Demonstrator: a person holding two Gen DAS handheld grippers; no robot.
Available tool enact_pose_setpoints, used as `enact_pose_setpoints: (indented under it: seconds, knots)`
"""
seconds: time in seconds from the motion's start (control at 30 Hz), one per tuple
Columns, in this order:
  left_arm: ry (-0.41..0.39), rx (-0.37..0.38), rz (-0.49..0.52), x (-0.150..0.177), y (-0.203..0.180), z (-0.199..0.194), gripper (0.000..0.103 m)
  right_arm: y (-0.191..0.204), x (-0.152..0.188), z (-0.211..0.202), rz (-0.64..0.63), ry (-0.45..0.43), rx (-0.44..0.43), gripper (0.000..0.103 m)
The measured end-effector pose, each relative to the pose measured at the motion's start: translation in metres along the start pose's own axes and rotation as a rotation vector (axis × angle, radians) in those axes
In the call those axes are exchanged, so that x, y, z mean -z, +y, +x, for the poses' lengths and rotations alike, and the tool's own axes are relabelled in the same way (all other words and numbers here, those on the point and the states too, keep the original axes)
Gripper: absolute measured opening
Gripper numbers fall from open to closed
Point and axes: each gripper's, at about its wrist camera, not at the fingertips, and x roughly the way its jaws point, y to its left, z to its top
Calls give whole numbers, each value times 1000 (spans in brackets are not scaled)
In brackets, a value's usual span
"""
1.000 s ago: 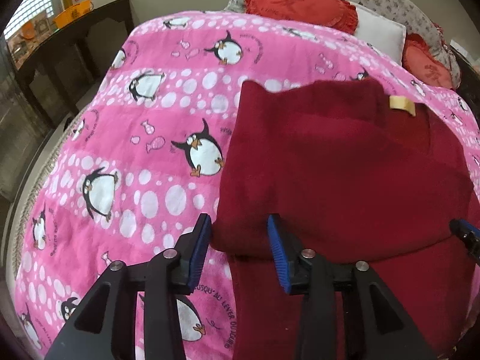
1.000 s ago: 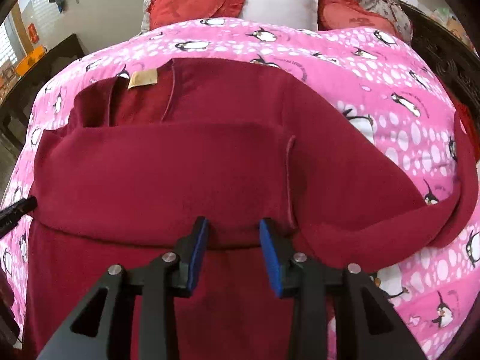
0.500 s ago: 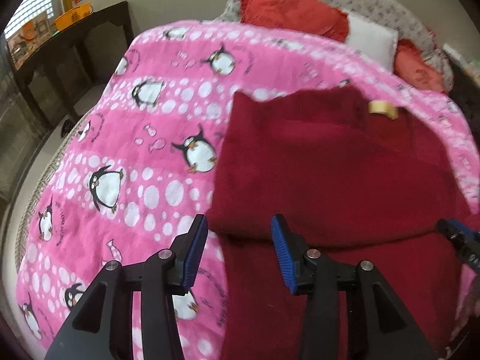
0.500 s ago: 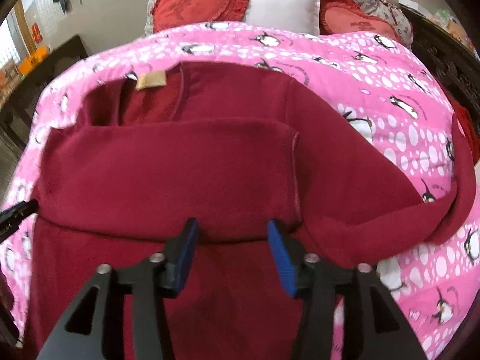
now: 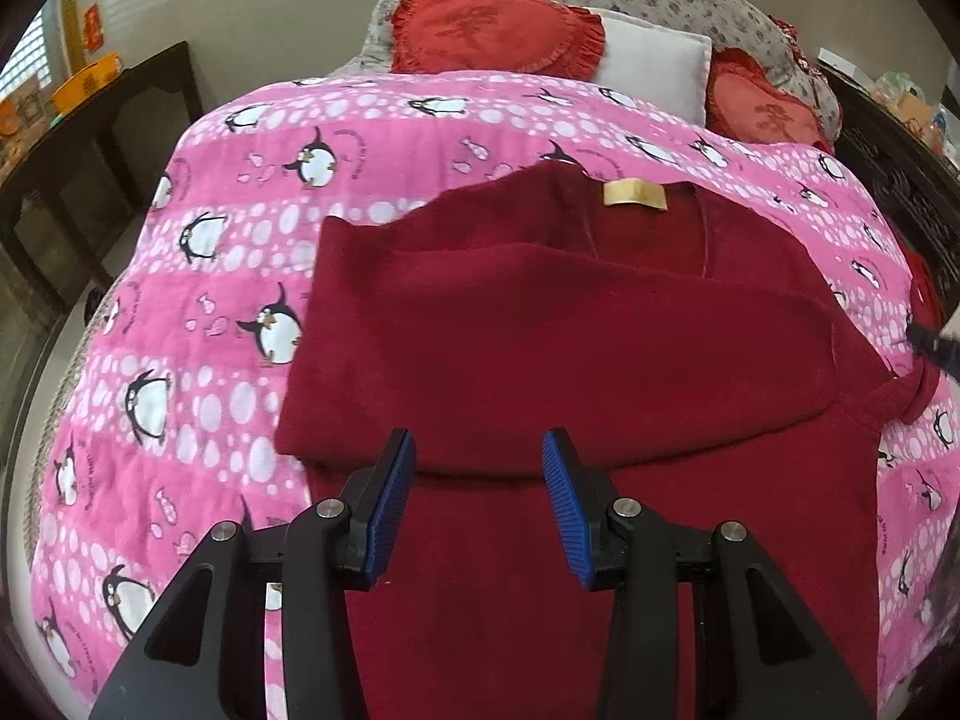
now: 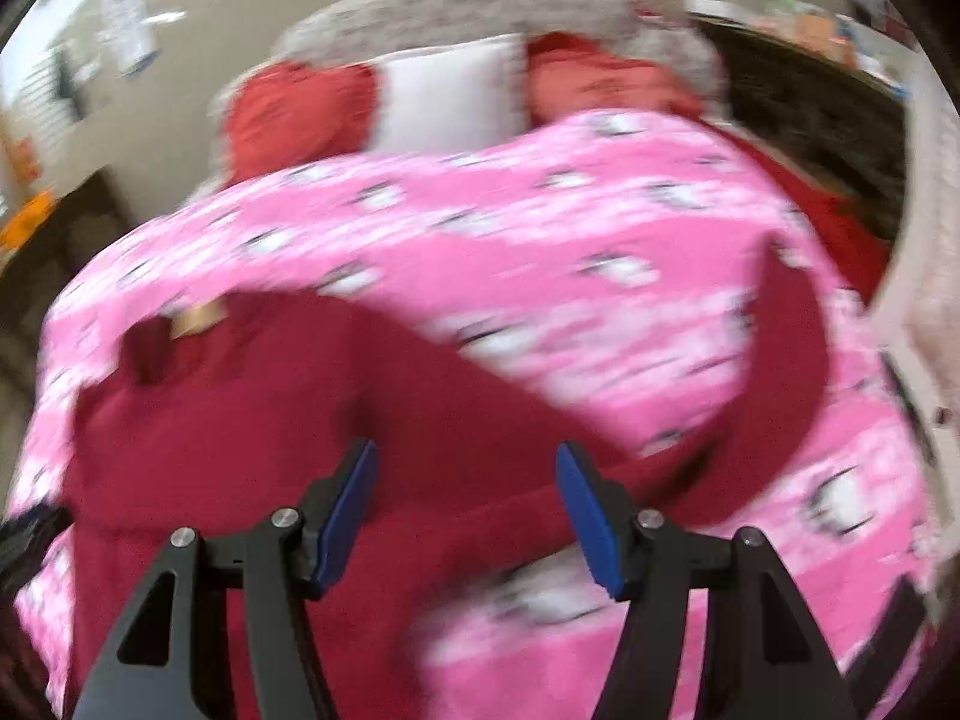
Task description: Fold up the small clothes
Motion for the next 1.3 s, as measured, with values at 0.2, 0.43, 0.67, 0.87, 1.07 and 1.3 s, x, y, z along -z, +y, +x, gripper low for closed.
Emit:
enact_pose_setpoints:
  seconds: [0.2,0.43,0.67,0.87,1.07,1.3]
  knots:
    - [30,-16,0,-2,-3,11,24,-106,-46,43,161,94,264,65]
    - [46,-37,15,0,-4,18,24,-168,-62,62,263,102,174,7]
    - [1,-39,-30,-15,14,5,24,-182,-63,-34,260,-145,-138,4]
    - [-94,-52,-68,-29,39,-29,24,-99,-92,-115,-3,-213,-524,4]
    - [-168,-113,-97,-30,79,-59,24,33,-96,-144,-290,-76,-921,4]
    - [-184,-157,-205,-16,138,-66,24,206,-55,-103,-675,180,-967,4]
